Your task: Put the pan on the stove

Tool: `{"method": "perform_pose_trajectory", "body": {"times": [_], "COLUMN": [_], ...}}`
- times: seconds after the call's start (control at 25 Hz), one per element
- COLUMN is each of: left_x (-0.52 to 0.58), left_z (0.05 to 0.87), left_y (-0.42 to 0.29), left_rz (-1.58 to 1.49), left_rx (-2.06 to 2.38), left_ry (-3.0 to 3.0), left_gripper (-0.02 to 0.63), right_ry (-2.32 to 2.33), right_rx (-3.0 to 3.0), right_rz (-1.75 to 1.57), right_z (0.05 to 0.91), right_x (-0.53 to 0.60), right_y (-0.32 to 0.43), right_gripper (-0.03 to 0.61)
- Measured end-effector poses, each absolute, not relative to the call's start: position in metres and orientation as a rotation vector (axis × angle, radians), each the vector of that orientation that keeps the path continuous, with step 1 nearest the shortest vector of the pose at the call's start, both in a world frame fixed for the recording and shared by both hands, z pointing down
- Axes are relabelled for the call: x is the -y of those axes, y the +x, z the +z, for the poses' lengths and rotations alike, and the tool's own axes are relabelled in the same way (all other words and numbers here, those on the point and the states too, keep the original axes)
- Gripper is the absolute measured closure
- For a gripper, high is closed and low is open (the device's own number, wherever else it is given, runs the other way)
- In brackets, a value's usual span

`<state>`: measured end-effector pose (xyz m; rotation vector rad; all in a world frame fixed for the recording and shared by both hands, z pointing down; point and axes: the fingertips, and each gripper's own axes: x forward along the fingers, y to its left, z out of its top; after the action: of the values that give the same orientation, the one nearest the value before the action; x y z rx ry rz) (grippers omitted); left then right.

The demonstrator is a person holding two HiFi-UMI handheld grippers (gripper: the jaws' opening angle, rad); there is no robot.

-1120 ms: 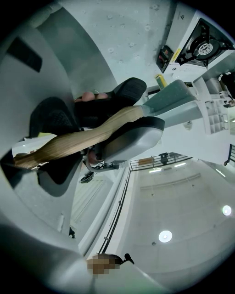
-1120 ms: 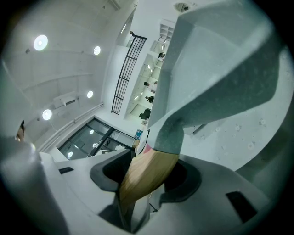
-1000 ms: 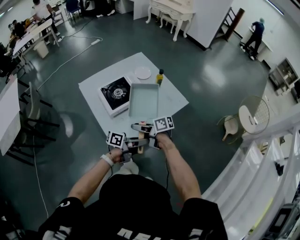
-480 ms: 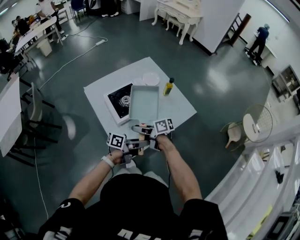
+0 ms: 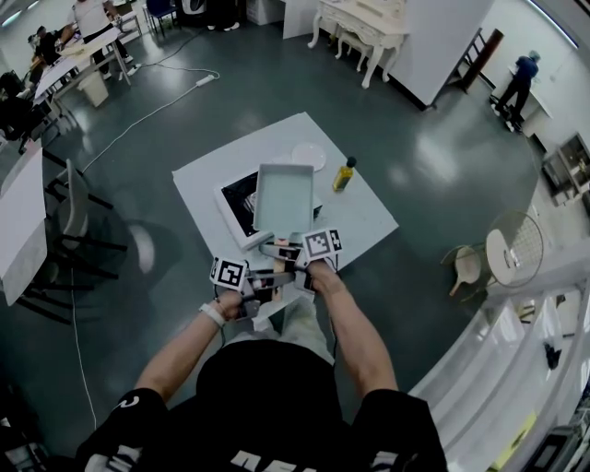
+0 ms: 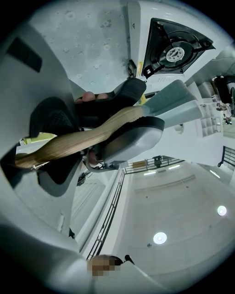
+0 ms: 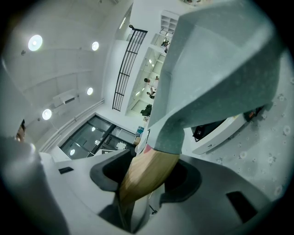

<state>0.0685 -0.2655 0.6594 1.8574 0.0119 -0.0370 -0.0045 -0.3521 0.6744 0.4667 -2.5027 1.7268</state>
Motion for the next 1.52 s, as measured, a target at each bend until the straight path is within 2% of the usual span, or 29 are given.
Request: {"method": "perform_pose_trajectory", "body": {"times": [0.24,1.52], "left_x": [0.294,0.381], "left_z": [0.666,0.714], "left_y": [0.051,0.043], "left_rz": [-0.056,-0.132], "left_rx": [0.016,0.196], "left_ry": [1.870,1.772], "left_gripper": [0.506,0.506], "right_ry": [0.400,0.186], "right_rx": [2.523,2.431], "right_rz": [1.700,1.716], "right_z": [0.678,0.729], "right_x": [0.379,0.454], "right_y": [-0.027,-0.045], "right_gripper": [0.387,0.385]}}
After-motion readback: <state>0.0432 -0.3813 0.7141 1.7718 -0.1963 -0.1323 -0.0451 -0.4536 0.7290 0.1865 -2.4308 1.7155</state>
